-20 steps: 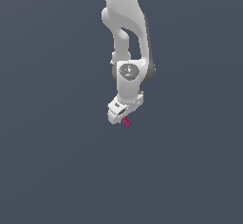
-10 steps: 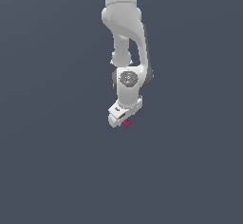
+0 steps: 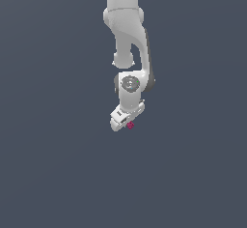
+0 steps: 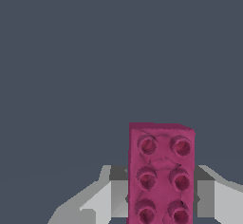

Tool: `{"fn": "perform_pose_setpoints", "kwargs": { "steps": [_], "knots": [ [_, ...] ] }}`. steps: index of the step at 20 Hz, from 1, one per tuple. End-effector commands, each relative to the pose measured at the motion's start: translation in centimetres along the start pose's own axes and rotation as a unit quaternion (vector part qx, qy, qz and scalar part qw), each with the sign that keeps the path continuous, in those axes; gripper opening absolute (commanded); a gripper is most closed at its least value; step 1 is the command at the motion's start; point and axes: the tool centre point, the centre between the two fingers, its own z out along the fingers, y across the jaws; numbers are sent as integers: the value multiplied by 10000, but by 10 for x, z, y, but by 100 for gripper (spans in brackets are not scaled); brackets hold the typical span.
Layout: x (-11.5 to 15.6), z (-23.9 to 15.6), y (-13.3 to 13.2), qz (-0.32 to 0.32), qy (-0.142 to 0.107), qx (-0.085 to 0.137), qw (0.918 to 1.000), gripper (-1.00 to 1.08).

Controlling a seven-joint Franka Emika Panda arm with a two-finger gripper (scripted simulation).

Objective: Pick up the object and move it to a goal position.

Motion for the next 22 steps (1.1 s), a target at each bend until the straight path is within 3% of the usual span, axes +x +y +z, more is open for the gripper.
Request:
{"fn": "perform_pose_setpoints", "kwargs": {
  "steps": [1, 12, 22],
  "knots": [
    [0, 0, 0, -2, 1, 0, 10000, -100],
    [-3, -6, 8, -2, 1, 0, 10000, -100],
    [-22, -55, 71, -3, 3, 2, 10000, -100]
  ]
}}
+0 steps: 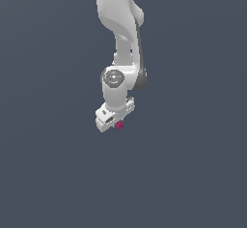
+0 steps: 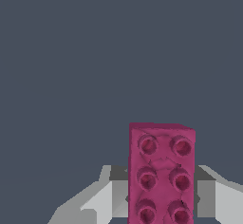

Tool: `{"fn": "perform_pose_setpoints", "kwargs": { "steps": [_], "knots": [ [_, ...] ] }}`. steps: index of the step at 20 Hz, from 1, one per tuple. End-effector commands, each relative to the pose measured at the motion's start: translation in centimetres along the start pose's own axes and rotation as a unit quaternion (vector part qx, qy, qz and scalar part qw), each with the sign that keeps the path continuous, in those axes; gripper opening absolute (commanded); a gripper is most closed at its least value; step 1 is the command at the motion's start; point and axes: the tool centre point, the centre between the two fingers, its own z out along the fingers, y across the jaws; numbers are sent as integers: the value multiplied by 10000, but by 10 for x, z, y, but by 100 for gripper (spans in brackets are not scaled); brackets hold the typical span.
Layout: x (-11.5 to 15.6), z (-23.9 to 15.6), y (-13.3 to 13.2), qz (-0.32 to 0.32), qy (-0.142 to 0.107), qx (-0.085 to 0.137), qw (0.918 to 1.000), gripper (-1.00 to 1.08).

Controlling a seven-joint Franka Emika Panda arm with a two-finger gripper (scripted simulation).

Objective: Pick up the object and move it to a goal position.

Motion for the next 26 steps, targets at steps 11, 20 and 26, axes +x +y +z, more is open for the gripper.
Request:
{"fn": "perform_pose_setpoints", "kwargs": {
  "steps": [11, 20, 26],
  "knots": [
    [-32, -84, 111, 0, 6, 0, 10000, -100],
    [-42, -117, 157, 0, 4, -3, 10000, -100],
    [-44, -124, 168, 2, 1, -5, 10000, -100]
  ]
}}
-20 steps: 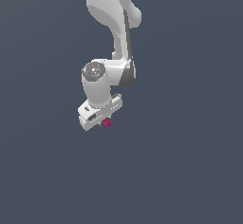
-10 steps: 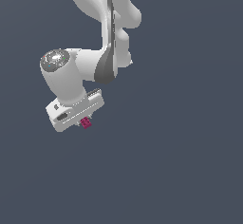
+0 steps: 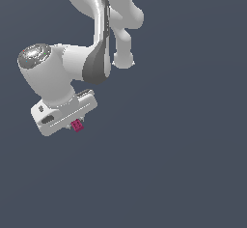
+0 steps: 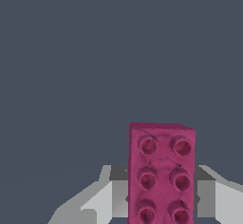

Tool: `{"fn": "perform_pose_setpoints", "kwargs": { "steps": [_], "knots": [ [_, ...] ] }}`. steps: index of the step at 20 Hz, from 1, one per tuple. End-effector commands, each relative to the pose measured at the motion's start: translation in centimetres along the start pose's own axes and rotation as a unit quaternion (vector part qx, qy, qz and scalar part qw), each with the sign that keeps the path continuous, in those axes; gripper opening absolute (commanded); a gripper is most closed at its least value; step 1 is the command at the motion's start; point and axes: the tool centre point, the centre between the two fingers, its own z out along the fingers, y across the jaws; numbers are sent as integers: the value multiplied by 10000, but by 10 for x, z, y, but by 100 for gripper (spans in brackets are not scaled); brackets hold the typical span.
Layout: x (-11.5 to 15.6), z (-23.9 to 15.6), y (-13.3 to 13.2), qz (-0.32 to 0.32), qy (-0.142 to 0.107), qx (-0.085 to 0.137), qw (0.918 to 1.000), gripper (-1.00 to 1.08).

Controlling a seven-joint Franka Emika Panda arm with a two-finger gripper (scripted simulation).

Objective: Pick up the object and move it to a goal position.

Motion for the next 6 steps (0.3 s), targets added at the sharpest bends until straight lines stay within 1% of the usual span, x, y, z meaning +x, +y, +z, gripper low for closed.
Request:
{"fn": "perform_pose_setpoints", "kwargs": {
  "steps": [1, 6],
  "knots": [
    [0, -2, 3, -3, -1, 0, 10000, -100],
    [1, -1, 2, -3, -1, 0, 10000, -100]
  ]
}}
